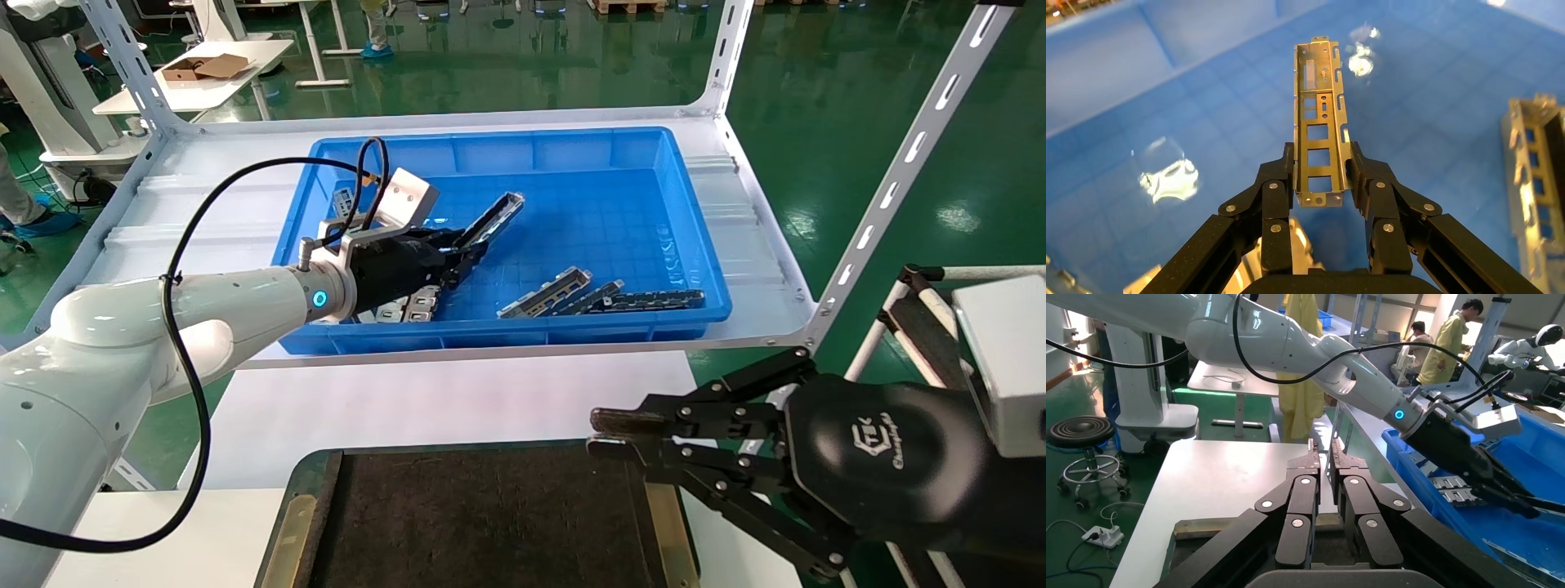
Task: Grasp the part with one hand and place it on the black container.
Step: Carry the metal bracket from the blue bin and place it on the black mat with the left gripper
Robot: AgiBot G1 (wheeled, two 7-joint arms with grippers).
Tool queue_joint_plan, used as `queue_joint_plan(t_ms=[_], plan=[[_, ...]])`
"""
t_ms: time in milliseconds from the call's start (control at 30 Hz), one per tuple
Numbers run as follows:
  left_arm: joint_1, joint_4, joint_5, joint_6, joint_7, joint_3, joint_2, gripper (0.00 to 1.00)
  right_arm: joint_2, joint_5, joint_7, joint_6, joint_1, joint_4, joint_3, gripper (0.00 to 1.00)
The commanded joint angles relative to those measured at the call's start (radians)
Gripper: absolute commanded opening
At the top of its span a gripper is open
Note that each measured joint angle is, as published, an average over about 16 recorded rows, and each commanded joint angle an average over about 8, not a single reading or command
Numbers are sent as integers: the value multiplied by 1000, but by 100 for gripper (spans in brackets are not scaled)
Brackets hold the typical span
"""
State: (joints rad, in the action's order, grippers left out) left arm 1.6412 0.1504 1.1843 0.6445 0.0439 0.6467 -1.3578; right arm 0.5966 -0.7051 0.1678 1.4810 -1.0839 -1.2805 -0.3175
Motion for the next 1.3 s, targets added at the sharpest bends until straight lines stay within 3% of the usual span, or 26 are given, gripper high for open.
queue_joint_plan(t_ms=[33,233,400,567,900,1300], plan=[[3,5,-13,1,4,-3,0,0,0,0,0,0,0,0,0,0],[29,27,-51,-34,8,-7,-2,0,0,0,0,0,0,0,0,0],[45,43,-86,18,2,-8,9,0,0,0,0,0,0,0,0,0],[52,46,-123,160,4,-18,38,0,0,0,0,0,0,0,-1,0],[23,50,-202,581,43,-49,128,0,0,1,-1,0,0,0,-1,0],[-42,-4,-233,797,73,-60,179,0,-1,1,-1,-1,0,0,-1,0]])
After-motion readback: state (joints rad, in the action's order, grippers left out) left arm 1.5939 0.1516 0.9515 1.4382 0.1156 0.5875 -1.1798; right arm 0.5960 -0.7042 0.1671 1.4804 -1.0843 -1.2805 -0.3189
